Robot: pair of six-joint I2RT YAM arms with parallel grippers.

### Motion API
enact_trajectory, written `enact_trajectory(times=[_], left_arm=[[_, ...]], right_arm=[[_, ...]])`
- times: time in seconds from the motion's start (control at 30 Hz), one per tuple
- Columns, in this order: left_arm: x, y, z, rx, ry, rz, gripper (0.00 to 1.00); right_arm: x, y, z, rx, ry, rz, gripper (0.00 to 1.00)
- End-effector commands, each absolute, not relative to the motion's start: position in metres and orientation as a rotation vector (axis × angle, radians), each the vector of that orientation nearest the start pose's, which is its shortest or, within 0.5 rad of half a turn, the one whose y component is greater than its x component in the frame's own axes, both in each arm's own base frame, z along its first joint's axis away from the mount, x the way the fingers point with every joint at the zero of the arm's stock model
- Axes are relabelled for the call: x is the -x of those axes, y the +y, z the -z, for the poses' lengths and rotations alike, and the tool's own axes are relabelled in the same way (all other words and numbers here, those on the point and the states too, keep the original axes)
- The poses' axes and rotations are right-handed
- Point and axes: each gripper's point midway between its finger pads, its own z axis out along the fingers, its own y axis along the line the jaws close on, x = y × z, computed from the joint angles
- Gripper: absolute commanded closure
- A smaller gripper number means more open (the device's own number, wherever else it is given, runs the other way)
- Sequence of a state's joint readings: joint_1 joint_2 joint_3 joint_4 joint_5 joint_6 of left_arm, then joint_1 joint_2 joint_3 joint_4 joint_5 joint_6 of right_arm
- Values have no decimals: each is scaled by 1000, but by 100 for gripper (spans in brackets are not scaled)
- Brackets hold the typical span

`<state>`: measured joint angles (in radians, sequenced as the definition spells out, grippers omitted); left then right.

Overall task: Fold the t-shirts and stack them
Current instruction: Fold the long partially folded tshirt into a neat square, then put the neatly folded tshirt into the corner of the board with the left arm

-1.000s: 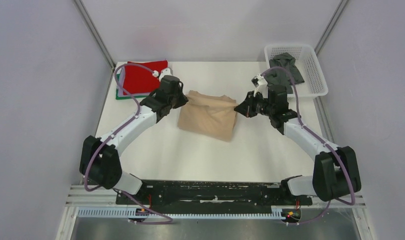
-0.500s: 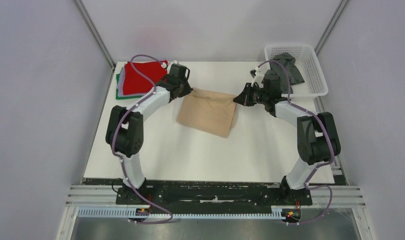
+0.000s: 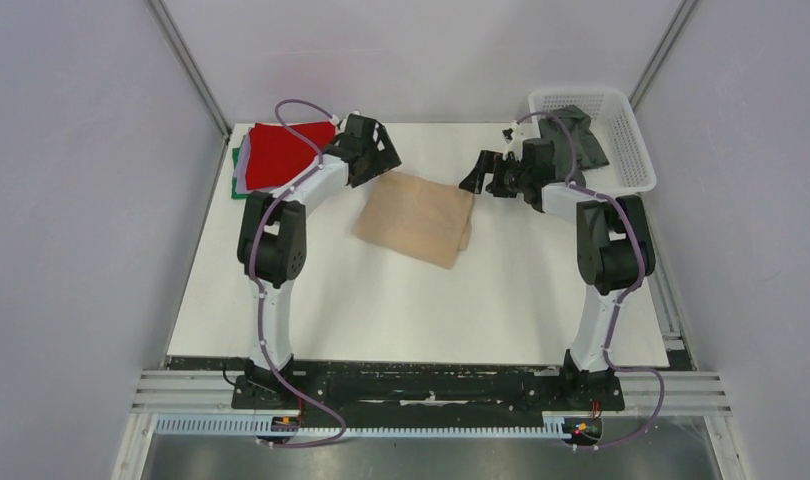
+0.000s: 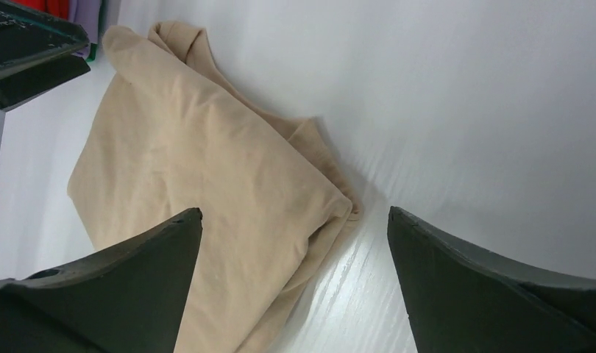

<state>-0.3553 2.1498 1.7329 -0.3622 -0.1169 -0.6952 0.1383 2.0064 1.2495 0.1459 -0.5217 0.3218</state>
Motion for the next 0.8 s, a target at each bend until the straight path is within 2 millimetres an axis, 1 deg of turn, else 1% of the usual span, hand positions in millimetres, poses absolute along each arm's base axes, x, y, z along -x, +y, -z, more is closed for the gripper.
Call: enact_trajectory(times=[0.0,0.03,0.07,0.1,0.13,0.2,0.23,0.33,0.37,0.4,0.43,0.47,0.5,0.53,0.57,0.63,0.67,0.7,0.73,0.77], left_arm=[[-530,-226,-147,353,2249,567,0],[-524,-233,-151,334,2242,615,0],[-520,-238,-149,319,2242,653,0],[-517,-242,-149,303,2236,691,0],[-516,-245,-147,298,2233,713,0],[-519,-252,-139,292,2243,755,0],[-524,-257,-137,291,2240,772,0],[-542,-267,-116,306,2268,791,0],[-547,-268,-105,320,2285,775,0],[-554,-267,-97,334,2297,747,0],[-558,-265,-83,350,2331,709,0],[-561,-264,-75,364,2358,679,0],[-561,-264,-62,371,2395,663,0],[-561,-266,-56,379,2414,672,0],[-557,-271,-46,374,2449,703,0],[-546,-275,-31,377,2505,727,0],[-538,-271,-23,394,2536,707,0],[-531,-269,-20,400,2552,698,0],[-520,-265,-13,413,2576,684,0],[-508,-263,-10,415,2590,684,0]], right_arm=[[-491,177,-114,182,2103,-798,2],[-482,182,-116,205,2100,-804,2],[-473,189,-120,232,2095,-814,2],[-464,194,-120,250,2095,-827,2],[-457,202,-124,270,2078,-844,2],[-446,217,-126,303,2052,-898,2],[-444,222,-125,316,2049,-912,2],[-449,234,-118,323,2056,-940,2],[-452,236,-112,311,2061,-949,2],[-456,237,-105,301,2071,-952,2],[-461,238,-100,295,2080,-954,2],[-464,238,-90,289,2098,-955,2],[-467,240,-83,281,2113,-960,2],[-469,240,-71,272,2135,-961,2],[-470,240,-58,252,2165,-963,2],[-464,240,-35,245,2230,-967,2],[-459,238,-26,241,2254,-965,2],[-451,236,-17,237,2278,-963,2],[-444,234,-13,242,2290,-959,2],[-436,231,-8,238,2308,-952,2]])
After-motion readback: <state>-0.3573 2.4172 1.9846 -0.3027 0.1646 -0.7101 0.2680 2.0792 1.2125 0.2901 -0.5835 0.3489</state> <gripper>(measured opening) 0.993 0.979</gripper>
